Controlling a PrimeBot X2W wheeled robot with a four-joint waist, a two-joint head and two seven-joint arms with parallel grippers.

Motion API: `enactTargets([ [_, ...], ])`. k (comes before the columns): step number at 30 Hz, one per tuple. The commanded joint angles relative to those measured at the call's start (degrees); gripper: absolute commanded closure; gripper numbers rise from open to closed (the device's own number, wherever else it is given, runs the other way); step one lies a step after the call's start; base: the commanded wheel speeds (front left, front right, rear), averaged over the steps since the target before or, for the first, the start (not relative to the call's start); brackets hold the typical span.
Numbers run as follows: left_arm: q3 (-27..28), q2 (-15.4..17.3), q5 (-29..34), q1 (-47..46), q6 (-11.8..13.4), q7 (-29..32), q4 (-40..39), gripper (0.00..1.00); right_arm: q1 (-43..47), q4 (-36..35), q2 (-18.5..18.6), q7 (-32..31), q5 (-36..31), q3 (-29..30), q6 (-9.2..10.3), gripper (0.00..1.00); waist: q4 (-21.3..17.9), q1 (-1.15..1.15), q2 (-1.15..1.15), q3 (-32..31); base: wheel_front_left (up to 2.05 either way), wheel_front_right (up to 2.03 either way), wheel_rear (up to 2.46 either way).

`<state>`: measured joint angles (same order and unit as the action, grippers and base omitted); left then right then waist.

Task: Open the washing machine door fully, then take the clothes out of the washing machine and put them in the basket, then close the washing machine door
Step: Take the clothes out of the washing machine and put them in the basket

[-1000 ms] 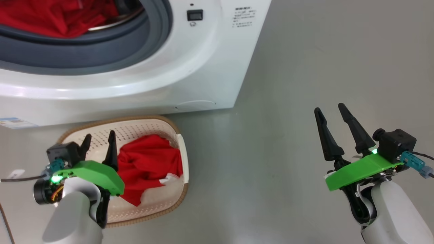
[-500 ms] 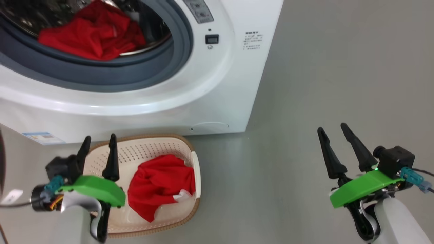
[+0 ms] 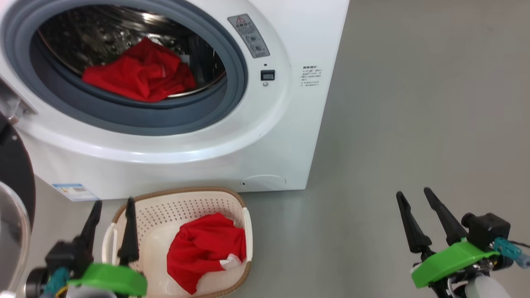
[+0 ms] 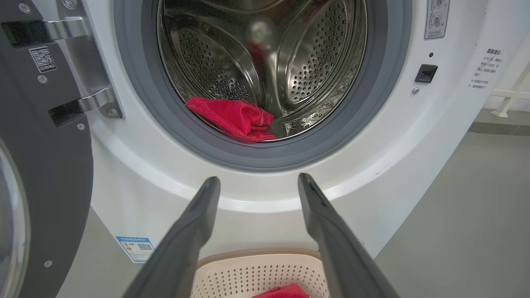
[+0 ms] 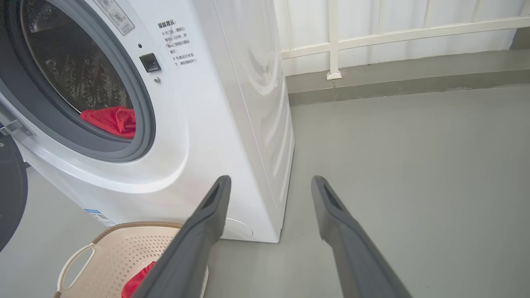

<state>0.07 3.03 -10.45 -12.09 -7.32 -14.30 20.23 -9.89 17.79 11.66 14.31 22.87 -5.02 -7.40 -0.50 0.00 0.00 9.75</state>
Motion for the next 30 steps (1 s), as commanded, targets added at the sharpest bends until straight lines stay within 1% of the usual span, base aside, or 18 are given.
enactTargets([
  [1, 2.9, 0.8, 0.9, 2.7, -0.2, -0.7, -3.5, 0.00, 1.6, -1.6, 0.4, 0.7, -0.1, -1.0, -0.09, 0.00, 0.0, 0.00, 0.00, -1.7, 0.00, 0.00, 0.00],
  [9, 3.4, 0.1, 1.9, 9.3, 0.0, -0.7, -8.4, 0.00, 4.4, -1.9, 0.0, 0.7, 0.0, 0.1, -0.09, 0.00, 0.0, 0.00, 0.00, -3.4, 0.00, 0.00, 0.00],
  [16, 2.8, -0.1, 1.6, 10.4, 0.3, -0.7, -9.5, 0.00, 4.4, -1.9, 0.1, 0.7, 0.0, 0.1, -0.09, 0.00, -0.2, 0.00, 0.00, -3.3, 0.00, 0.00, 0.00],
  [23, 1.7, -0.1, -0.6, 8.7, 0.9, -0.7, -8.1, 0.00, 3.8, -2.1, 0.0, 0.7, 0.0, 0.1, -0.09, 0.00, -0.4, 0.00, 0.00, -2.1, 0.00, 0.00, 0.00],
  [30, 0.9, -0.1, -0.4, 1.7, 1.0, -0.7, -3.4, 0.00, 2.2, -2.5, -0.8, 0.7, -0.2, 0.5, -0.09, 0.00, -0.5, 0.00, 0.00, 1.2, 0.00, 0.00, 0.00],
])
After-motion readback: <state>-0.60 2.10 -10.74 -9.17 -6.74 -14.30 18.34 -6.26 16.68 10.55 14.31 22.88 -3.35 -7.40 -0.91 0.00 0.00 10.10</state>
